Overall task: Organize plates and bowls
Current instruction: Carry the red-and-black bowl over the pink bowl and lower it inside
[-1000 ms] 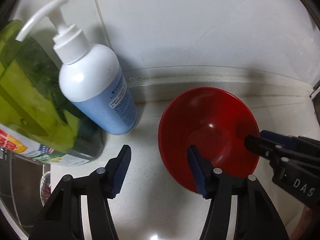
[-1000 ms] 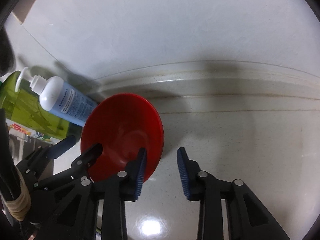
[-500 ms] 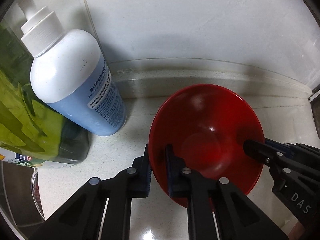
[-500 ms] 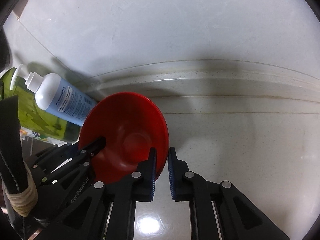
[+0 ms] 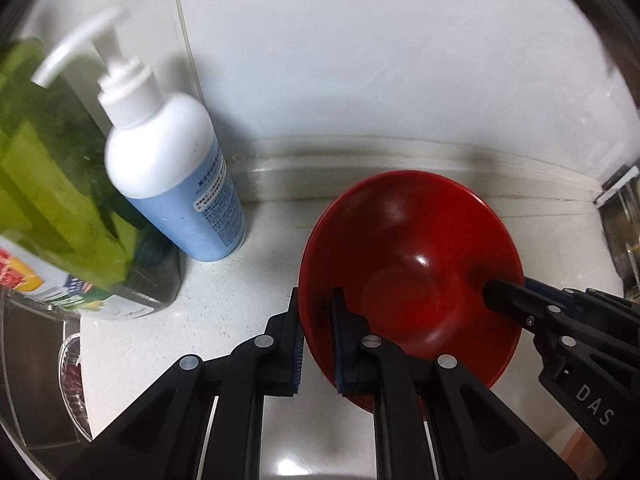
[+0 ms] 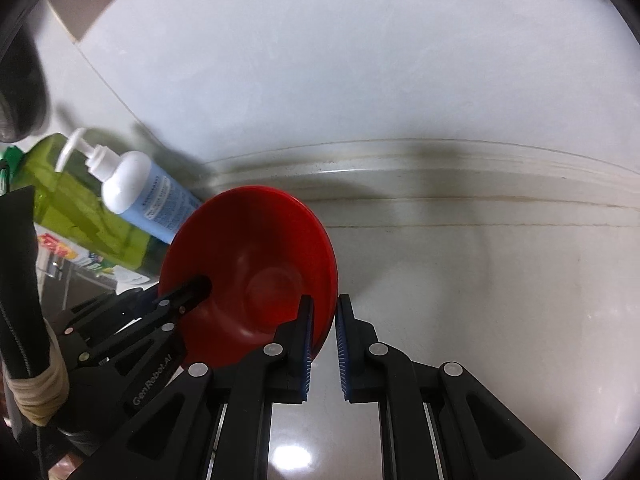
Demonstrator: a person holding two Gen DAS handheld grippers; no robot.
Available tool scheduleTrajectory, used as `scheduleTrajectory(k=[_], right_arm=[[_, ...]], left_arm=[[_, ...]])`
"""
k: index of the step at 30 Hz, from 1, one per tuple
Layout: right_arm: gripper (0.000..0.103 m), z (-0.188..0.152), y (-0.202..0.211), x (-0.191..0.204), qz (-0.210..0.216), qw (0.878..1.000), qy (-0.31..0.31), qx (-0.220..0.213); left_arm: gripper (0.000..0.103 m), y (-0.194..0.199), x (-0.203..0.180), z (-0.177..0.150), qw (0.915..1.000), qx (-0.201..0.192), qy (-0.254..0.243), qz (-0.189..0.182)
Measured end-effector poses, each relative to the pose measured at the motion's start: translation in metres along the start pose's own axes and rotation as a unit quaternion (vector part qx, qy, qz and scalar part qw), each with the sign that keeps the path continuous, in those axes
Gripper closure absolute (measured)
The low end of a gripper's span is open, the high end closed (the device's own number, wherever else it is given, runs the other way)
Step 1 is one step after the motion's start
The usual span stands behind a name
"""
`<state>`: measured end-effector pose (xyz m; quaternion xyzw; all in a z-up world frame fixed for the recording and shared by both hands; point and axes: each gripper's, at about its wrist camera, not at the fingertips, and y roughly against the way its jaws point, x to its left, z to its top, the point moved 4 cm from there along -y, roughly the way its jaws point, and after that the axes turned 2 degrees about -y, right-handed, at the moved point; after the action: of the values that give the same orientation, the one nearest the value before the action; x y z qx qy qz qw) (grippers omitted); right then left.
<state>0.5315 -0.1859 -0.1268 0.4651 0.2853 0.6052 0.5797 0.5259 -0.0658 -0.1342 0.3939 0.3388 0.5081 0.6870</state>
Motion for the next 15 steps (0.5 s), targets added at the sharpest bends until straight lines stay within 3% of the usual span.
scheduleTrajectory(k=[15], right_arm=[[0.091,-0.049,0.077,-0.023,0.000,0.999,-0.026,-0.038]], left_arm=[[0.090,0.087,-0.039,-0.031,0.9973,-0.045,-0.036,-0.045]])
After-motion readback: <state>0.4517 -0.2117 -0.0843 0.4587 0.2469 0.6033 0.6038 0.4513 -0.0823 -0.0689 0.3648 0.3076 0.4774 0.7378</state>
